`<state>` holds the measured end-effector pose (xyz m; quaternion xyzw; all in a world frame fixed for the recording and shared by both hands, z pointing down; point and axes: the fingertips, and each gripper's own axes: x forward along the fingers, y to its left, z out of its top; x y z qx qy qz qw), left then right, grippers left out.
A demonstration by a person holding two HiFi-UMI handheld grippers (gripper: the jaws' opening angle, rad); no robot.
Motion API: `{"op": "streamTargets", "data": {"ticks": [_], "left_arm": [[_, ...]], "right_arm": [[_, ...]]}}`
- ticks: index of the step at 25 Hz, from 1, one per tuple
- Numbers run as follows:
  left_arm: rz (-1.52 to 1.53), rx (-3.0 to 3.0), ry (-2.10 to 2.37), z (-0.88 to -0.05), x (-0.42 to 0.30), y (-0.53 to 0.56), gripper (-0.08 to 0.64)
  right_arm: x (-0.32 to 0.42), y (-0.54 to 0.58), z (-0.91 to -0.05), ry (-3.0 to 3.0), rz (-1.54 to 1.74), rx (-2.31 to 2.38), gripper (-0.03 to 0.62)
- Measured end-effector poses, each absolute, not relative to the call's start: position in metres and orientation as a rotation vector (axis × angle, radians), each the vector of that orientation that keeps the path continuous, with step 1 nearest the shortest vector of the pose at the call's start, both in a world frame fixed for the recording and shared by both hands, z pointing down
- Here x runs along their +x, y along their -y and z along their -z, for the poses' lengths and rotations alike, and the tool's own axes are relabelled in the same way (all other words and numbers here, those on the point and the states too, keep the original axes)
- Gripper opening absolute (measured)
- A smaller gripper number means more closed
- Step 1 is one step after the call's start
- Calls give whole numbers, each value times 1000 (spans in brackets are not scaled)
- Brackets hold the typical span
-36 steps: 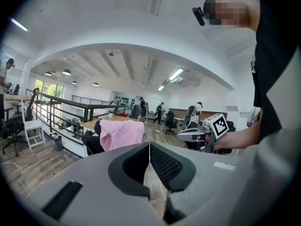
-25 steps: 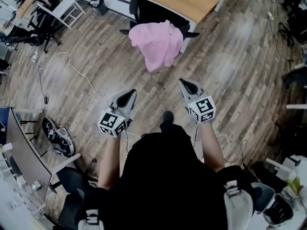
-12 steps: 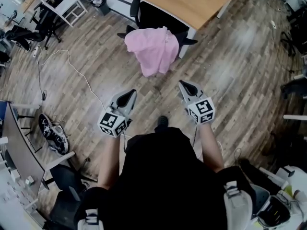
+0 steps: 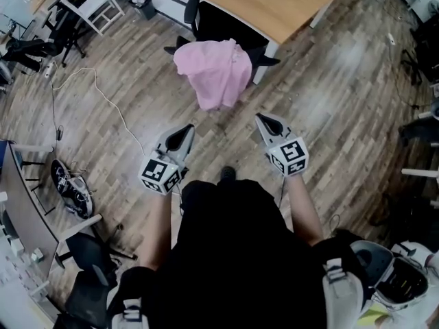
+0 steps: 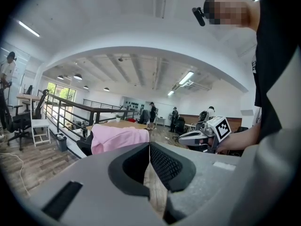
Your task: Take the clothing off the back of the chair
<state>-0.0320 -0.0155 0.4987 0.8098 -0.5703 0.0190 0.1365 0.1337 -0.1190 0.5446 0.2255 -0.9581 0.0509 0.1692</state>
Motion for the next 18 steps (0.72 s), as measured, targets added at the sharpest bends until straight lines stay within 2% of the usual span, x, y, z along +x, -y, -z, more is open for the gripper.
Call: {"op": "streamTargets", "data": {"ticks": [18], "left_arm": [[-28, 2356, 1657, -495, -81, 51, 6]], "right_arm": [[105, 149, -545, 2714, -121, 681, -2]]}}
